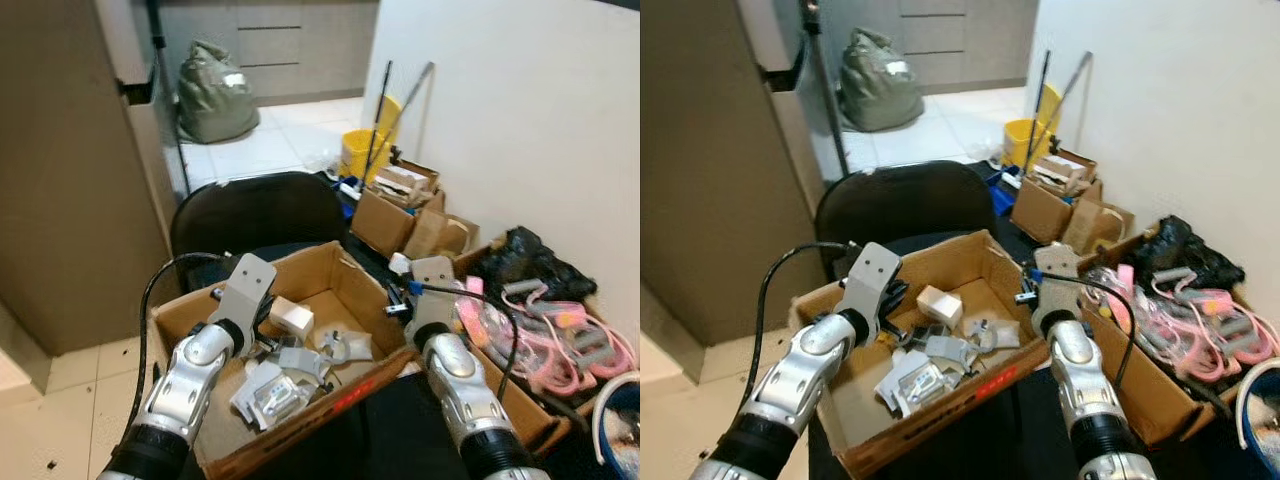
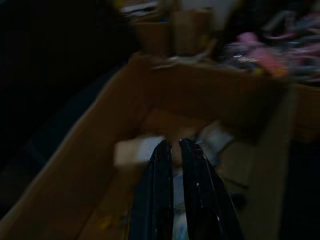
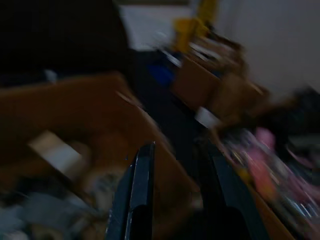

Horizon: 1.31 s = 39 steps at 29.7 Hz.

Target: Picking trash to rubbish bin

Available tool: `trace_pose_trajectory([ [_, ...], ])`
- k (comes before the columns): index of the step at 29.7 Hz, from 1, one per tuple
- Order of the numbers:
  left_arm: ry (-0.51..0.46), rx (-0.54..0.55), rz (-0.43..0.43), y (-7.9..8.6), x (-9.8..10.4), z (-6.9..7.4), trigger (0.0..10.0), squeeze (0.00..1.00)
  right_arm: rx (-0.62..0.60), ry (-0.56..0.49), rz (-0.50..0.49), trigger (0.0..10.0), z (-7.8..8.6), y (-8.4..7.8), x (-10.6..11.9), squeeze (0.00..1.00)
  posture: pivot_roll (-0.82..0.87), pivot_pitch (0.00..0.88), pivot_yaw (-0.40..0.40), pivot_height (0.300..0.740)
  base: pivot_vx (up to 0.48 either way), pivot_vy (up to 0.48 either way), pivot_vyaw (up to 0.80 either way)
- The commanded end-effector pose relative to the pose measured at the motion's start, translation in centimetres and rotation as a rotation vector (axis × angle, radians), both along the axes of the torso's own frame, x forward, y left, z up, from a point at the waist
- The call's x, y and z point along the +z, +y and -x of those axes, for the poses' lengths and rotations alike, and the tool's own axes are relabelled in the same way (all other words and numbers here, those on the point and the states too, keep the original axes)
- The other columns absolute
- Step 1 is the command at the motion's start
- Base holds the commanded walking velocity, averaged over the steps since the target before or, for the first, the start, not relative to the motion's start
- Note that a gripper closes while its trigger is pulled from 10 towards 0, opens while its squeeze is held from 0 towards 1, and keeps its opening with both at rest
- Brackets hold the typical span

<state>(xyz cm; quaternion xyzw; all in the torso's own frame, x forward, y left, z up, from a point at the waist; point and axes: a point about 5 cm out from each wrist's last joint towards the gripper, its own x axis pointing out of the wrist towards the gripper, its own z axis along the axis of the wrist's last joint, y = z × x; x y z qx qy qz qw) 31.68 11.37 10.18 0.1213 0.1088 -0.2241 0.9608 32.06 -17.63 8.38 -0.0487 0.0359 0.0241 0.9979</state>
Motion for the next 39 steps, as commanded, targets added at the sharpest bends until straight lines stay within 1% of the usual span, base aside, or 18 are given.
trace_pose_trajectory([
  [1, 0.009, -0.014, 0.000, -0.8, -0.7, 0.2, 10.0, 0.00, -0.030, 0.008, -0.003, 10.0, 0.6, -0.5, -0.2, 0.00, -0.10, 0.050, -0.018, 0.740, 0.000, 0.000, -0.80],
  [3, -0.010, -0.019, 0.010, -1.1, -0.7, 0.2, 10.0, 0.00, -0.041, 0.004, -0.006, 10.0, 1.1, -0.3, -0.1, 0.00, -0.10, 0.051, -0.021, 0.740, 0.000, 0.000, -0.80],
  [8, -0.017, -0.027, 0.010, -1.3, -0.6, 0.2, 10.0, 0.00, -0.043, 0.005, -0.007, 10.0, 1.4, 0.0, 0.0, 0.00, -0.10, 0.051, -0.021, 0.740, 0.000, 0.000, -0.80],
  [12, -0.018, -0.029, 0.001, -1.4, -0.8, 0.2, 10.0, 0.00, -0.032, 0.037, -0.001, 10.0, 2.0, 0.4, -0.7, 0.00, -0.10, 0.051, -0.023, 0.740, 0.000, 0.000, -0.80],
  [14, -0.015, -0.021, 0.002, -1.2, -1.0, 0.3, 10.0, 0.00, -0.043, 0.058, 0.005, 10.0, 2.2, 0.1, -1.1, 0.00, -0.10, 0.048, -0.023, 0.740, 0.000, 0.000, -0.80],
  [20, -0.022, -0.018, 0.002, -0.8, -0.9, 0.2, 10.0, 0.00, -0.058, 0.076, 0.005, 10.0, 2.3, -0.4, -1.2, 0.00, -0.09, 0.044, -0.026, 0.740, 0.000, 0.000, -0.80],
  [25, -0.030, -0.015, 0.009, -0.7, -0.9, 0.2, 10.0, 0.00, -0.062, 0.085, 0.010, 10.0, 2.4, -0.4, -1.2, 0.00, -0.10, 0.038, -0.026, 0.740, 0.000, 0.000, -0.80],
  [30, -0.031, -0.007, -0.010, -0.7, -1.3, 0.2, 10.0, 0.00, -0.076, 0.111, 0.016, 10.0, 2.7, -0.7, -1.7, 0.00, -0.09, 0.029, -0.029, 0.740, 0.000, 0.000, -0.80],
  [39, -0.038, 0.023, -0.009, -0.3, -1.4, 0.1, 10.0, 0.00, -0.082, 0.133, 0.027, 10.0, 3.0, -0.9, -2.1, 0.00, -0.10, 0.022, -0.029, 0.740, 0.000, 0.000, -0.80],
])
